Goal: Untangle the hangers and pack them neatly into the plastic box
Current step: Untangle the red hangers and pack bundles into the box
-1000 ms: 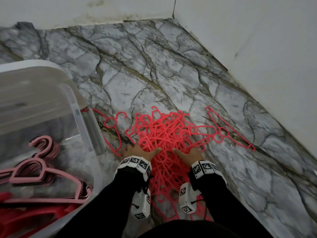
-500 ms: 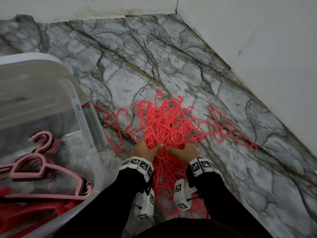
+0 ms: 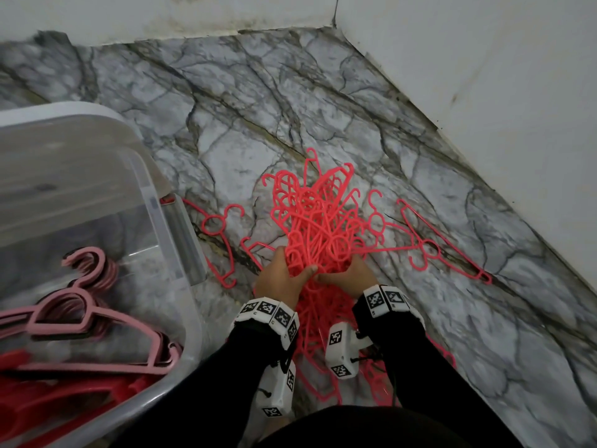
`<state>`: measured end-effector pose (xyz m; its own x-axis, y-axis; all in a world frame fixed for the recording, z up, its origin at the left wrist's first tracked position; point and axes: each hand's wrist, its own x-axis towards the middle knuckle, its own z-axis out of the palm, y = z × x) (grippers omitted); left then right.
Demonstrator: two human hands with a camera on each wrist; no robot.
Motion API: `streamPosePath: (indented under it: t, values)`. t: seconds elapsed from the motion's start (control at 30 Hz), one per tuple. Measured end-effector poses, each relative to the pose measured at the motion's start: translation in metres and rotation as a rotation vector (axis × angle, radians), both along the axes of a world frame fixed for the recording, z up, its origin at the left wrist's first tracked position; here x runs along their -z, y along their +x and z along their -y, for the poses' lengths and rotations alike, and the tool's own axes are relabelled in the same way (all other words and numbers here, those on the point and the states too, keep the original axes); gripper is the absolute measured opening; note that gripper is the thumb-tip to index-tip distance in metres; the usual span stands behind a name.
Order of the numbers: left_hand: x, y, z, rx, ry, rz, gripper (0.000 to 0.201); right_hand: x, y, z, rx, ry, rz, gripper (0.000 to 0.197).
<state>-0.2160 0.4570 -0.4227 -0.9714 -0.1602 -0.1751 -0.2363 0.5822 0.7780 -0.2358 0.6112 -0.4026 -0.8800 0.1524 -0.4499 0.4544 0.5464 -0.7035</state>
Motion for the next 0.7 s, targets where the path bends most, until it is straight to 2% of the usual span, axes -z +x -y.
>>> streamPosePath:
  t: [0.1,0.17,0.37,0.43,0.57,0.7]
  values:
    - [-0.005,-0.001,0.0,0.02,-0.024,-0.019,0.052,-0.001,-0.003,-0.004,0.022,-0.02,-0.008,0.098]
    - [-0.01,-0.001,0.0,0.03,-0.03,-0.026,0.057,-0.002,-0.001,-0.006,0.037,-0.033,-0.05,0.096]
    - [-0.019,-0.006,0.003,0.028,0.083,-0.03,0.054,-0.005,0.001,-0.008,-0.026,-0.101,-0.068,0.098]
    - [-0.023,-0.006,0.005,0.039,0.063,-0.013,0.052,-0.01,0.0,-0.008,-0.025,-0.111,-0.086,0.093]
    - [-0.036,-0.006,0.003,0.046,0.002,-0.034,0.062,-0.027,-0.002,-0.009,0.007,-0.152,-0.175,0.073]
    - [-0.06,-0.011,0.004,0.079,0.011,-0.069,0.065,-0.051,-0.004,-0.011,0.006,-0.162,-0.248,0.064]
